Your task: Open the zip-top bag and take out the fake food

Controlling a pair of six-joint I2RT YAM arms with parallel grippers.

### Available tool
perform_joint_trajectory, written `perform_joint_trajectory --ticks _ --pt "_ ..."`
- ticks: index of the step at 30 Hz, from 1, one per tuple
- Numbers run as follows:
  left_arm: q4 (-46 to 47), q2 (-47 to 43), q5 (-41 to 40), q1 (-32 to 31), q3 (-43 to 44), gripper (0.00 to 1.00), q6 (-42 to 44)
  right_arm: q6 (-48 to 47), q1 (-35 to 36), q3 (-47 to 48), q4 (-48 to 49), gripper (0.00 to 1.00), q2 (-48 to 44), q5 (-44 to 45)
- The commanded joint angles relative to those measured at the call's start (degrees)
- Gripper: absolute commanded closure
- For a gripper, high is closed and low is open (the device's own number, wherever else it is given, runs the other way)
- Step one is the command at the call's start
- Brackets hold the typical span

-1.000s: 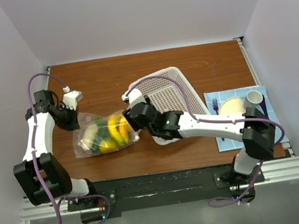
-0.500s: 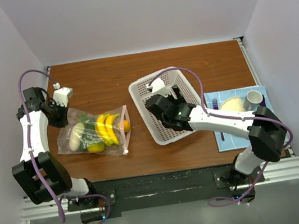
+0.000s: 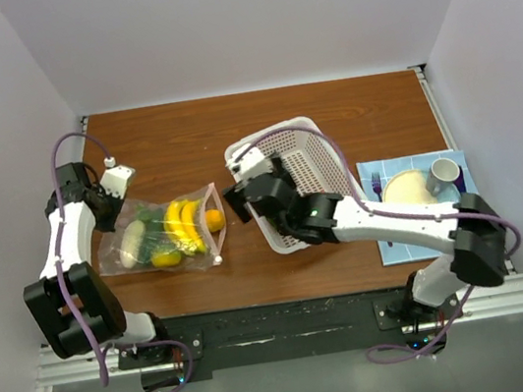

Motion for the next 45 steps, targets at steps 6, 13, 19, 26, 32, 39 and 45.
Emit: perform_joint_trajectory --ticks 6,13,19,26,32,39,45 --pt "11.3 5.2 -5.8 -1.7 -3.7 1.00 1.6 -5.4 1.8 7.2 6.3 0.11 16.8 -11.6" --pt "14.0 8.3 -6.3 -3.7 -3.9 1.00 1.9 -6.7 0.7 14.0 6.5 0.09 25.8 -14.5" --pt "14.8 9.8 -6.3 -4.0 -4.1 1.00 2.4 -6.2 -1.2 16.7 7.4 0.01 29.4 -20.3" --pt "14.6 11.1 -7.7 -4.6 -2.4 1.00 2.0 -4.6 -1.4 19.6 7.4 0.01 34.4 -25.4" --pt "13.4 10.6 -7.8 -6.4 -1.4 1.00 0.4 -2.0 -1.4 19.2 7.4 0.06 35.9 -28.6" --pt "10.1 8.0 -7.0 -7.6 0.6 1.00 -1.1 -1.0 -1.5 11.5 11.5 0.37 30.8 -27.6" --pt "10.4 5.5 -8.6 -7.6 -0.8 1.00 0.0 -0.9 -1.4 7.1 12.0 0.53 25.1 -25.1"
